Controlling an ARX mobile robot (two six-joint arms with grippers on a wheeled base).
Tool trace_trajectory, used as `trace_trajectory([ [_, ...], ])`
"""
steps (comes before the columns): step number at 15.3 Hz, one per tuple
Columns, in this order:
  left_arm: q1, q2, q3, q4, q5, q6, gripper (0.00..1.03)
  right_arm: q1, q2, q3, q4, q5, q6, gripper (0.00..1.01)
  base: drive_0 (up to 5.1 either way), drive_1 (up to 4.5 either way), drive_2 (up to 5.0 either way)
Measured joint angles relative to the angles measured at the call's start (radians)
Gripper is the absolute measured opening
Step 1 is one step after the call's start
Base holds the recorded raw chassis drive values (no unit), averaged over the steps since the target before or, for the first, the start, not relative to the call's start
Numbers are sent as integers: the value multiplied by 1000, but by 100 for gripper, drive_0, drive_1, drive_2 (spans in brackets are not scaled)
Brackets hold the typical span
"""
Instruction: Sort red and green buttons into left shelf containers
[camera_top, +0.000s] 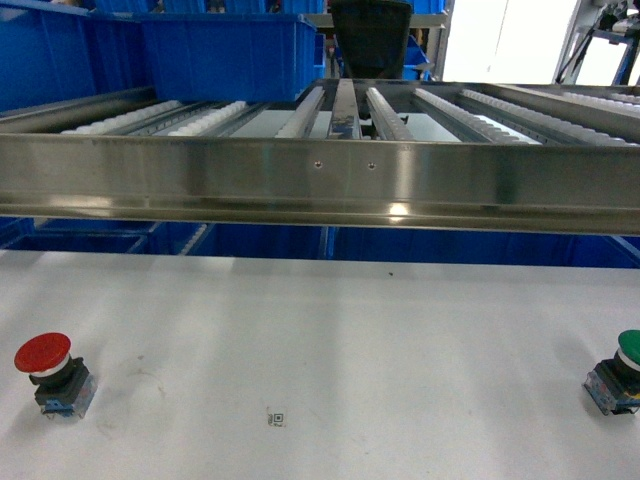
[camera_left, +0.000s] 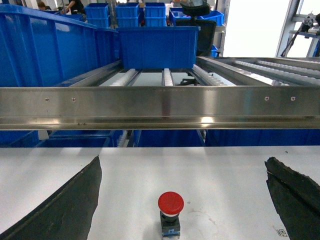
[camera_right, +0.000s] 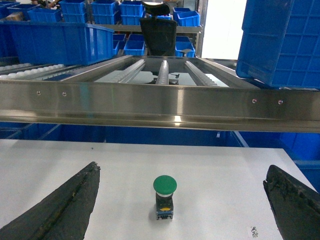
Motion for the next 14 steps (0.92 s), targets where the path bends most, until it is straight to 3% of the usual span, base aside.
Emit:
trace_trajectory([
  [5, 0, 0, 0, 0, 0, 0, 98, 0, 0, 0, 1, 0, 0, 98, 0, 0, 0],
  [7, 31, -5, 0, -6, 26, -3, 98, -35, -1, -1, 7, -37, -1, 98, 0, 0, 0],
  [9, 6, 20, -1, 47, -5, -3, 98, -40, 75, -2, 111, -58, -19, 98, 0, 0, 0],
  [12, -75, 298, 3, 285, -53, -3, 98, -21, 414, 9, 369, -58, -42, 98, 0, 0, 0],
  [14, -110, 434, 27, 386, -60, 4, 98, -19, 531, 25, 458, -65, -48, 98, 0, 0, 0],
])
